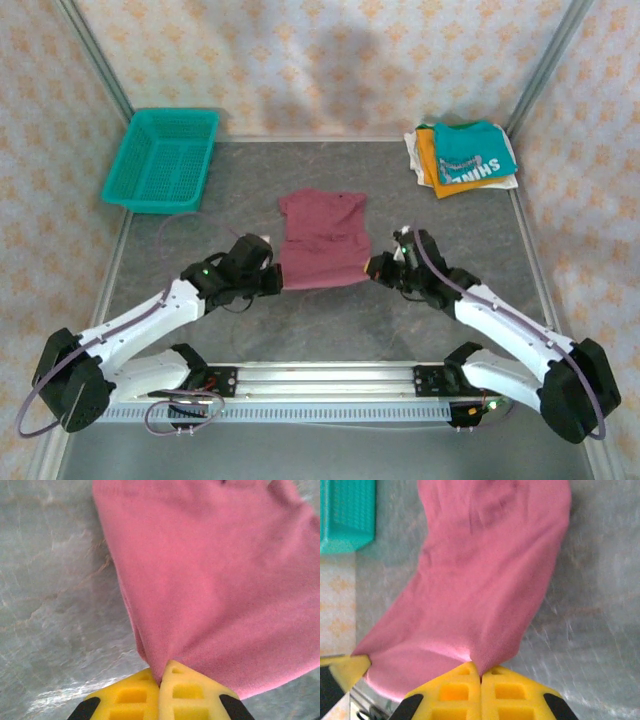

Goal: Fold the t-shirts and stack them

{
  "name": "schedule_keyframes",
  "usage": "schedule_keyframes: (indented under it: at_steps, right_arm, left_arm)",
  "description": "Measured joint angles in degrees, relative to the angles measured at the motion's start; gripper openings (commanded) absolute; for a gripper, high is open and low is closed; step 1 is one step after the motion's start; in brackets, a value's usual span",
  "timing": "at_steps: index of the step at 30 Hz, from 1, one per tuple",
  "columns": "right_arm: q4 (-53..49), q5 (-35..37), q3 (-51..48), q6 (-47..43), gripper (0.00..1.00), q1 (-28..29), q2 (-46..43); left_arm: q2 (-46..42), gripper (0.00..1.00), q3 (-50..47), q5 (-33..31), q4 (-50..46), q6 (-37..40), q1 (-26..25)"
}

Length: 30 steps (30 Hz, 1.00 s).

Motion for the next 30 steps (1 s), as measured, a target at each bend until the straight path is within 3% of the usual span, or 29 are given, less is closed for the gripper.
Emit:
schedule_keyframes:
  at_steps: [7, 13, 25, 26, 27, 28, 29, 30]
  right_arm:
    - [-3.56, 2.67, 17.62, -4.09, 0.0, -4.96, 11.89]
    - [-5.84, 3.21, 31.36, -8.02, 0.0, -7.93, 24.61]
    - [-8.41, 2.14, 46.64, -10.86, 0.0, -13.05, 43.19]
    - [-8.55, 2.05, 48.41, -11.08, 0.03, -13.4, 44.72]
    - [-8.7, 1.86, 50.86, -11.34, 0.11, -13.86, 46.77]
    - [-8.92, 1.6, 53.24, -11.56, 0.24, -14.27, 48.85]
    - [-9.11, 1.33, 55.74, -11.54, 0.33, -14.64, 50.95]
    - [-9.97, 1.22, 59.21, -11.58, 0.4, -15.06, 53.62]
  left_arm:
    - [8.81, 0.0, 15.39, 1.6, -0.46, 2.6, 11.1]
    - [22.01, 0.0, 28.15, 2.54, -0.61, 7.48, 14.78]
    - [44.33, 0.0, 50.01, 4.81, -5.16, 13.77, 19.34]
    - [45.88, 0.0, 52.09, 4.76, -5.68, 14.19, 19.63]
    - [47.91, 0.1, 54.86, 4.52, -6.21, 14.56, 19.91]
    - [49.99, 0.29, 57.4, 4.17, -6.49, 14.86, 20.17]
    - [52.11, 0.4, 60.02, 3.72, -7.08, 15.26, 20.46]
    - [54.97, 0.45, 63.84, 2.89, -8.33, 15.28, 20.74]
